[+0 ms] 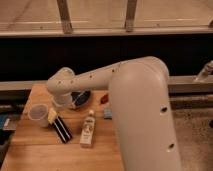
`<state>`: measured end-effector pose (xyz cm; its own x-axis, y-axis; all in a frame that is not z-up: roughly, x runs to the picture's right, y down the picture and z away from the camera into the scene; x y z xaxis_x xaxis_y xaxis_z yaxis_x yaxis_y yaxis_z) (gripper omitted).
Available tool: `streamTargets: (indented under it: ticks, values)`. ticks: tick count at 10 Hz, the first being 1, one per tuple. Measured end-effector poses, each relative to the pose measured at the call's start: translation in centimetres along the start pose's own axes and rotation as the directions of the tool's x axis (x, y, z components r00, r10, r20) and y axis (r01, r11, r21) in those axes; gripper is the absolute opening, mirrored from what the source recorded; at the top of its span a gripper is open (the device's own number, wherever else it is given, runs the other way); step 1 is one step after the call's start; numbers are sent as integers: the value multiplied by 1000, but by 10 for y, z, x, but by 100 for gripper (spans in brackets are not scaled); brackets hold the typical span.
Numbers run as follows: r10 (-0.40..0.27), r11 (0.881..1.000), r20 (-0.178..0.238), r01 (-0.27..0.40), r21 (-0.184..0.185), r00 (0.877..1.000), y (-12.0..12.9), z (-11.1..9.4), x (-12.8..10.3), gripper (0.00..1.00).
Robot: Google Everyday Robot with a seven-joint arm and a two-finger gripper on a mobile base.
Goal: Place the eraser on the white sponge
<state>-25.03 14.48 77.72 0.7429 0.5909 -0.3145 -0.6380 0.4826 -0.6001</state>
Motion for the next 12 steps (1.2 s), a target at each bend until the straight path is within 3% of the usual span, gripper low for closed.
streamTargets:
  ticks: [1,3,6,9,12]
  values:
    - [-48,999,-16,48,1,999,11,12,-5,80]
    - [-68,998,-44,69,13,997,15,35,-6,80]
    - [-42,998,-77,46,40,996,9,60,-3,80]
    - [9,1000,-88,-6,31,996,-3,77,-1,78]
    - [34,999,-82,-32,27,996,-13,84,5,50]
